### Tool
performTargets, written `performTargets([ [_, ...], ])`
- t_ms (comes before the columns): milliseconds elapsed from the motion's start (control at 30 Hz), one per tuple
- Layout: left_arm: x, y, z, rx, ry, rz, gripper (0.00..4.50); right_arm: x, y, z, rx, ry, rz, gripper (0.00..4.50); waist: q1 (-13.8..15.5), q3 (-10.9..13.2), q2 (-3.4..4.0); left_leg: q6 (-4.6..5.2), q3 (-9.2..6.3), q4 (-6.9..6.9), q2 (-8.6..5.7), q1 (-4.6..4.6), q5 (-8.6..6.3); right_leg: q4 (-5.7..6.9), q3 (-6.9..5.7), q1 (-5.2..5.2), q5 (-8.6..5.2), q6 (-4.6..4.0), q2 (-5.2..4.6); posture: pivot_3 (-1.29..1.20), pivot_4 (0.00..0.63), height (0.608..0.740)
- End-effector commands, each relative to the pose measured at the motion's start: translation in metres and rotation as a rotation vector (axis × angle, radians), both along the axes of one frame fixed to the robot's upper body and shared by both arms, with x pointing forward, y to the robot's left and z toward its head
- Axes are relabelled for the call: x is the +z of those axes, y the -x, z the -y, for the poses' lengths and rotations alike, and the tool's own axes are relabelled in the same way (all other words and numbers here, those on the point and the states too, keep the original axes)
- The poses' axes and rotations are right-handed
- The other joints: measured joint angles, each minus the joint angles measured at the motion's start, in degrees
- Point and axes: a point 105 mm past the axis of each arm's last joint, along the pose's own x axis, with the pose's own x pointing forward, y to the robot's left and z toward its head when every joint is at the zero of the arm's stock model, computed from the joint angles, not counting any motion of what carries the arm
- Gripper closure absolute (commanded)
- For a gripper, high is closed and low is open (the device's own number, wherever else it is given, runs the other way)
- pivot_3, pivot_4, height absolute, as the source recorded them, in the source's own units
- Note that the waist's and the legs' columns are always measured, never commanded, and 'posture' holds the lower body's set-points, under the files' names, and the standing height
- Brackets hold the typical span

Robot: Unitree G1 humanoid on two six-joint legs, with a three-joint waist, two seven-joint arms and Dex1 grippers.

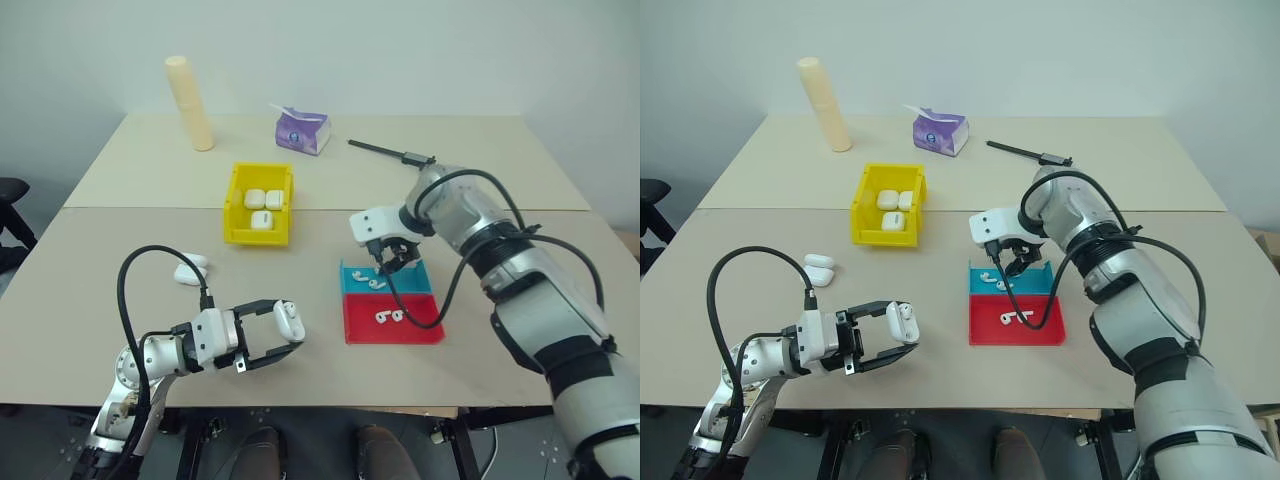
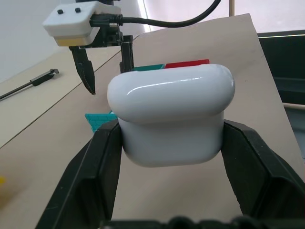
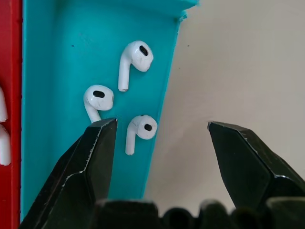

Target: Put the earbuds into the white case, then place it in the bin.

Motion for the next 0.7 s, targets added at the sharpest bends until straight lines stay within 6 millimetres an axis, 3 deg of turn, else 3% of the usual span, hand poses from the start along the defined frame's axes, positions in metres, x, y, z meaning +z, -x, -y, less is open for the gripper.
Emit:
performTargets([
  [33, 0.009, 0.003, 0.002, -0.008, 0.001, 0.047, 1.64, 0.013, -0.007, -0.003, 0.014, 0.002, 0.047, 0.91, 0.01, 0.0, 0.01, 0.0, 0.0, 0.0, 0.0, 0.0, 0.0, 0.0, 0.0, 0.0, 0.0, 0.0, 0.0, 0.0, 0.15, 0.74],
  [167, 0.007, 0.003, 0.0, 0.0, 0.004, 0.046, 1.64, 0.006, -0.008, -0.001, 0.011, 0.012, 0.043, 0.91, 0.01, 0.0, 0.01, 0.0, 0.0, 0.0, 0.0, 0.0, 0.0, -0.01, 0.0, 0.01, 0.0, 0.0, -0.01, 0.0, 0.15, 0.74],
  [267, 0.007, 0.002, 0.0, 0.005, 0.005, 0.044, 1.64, 0.004, -0.01, -0.001, 0.004, 0.014, 0.054, 1.79, -0.02, 0.01, 0.01, 0.0, 0.01, 0.0, 0.0, 0.0, 0.0, 0.02, 0.0, 0.0, 0.0, 0.0, -0.01, 0.0, 0.15, 0.74],
  [700, 0.007, 0.0, -0.001, 0.006, -0.006, 0.054, 1.64, -0.003, -0.006, 0.004, 0.011, 0.021, 0.021, 1.79, -0.03, 0.0, 0.02, -0.01, 0.0, 0.0, 0.0, 0.01, 0.0, 0.05, 0.0, 0.0, 0.0, 0.0, -0.01, 0.0, 0.15, 0.74],
])
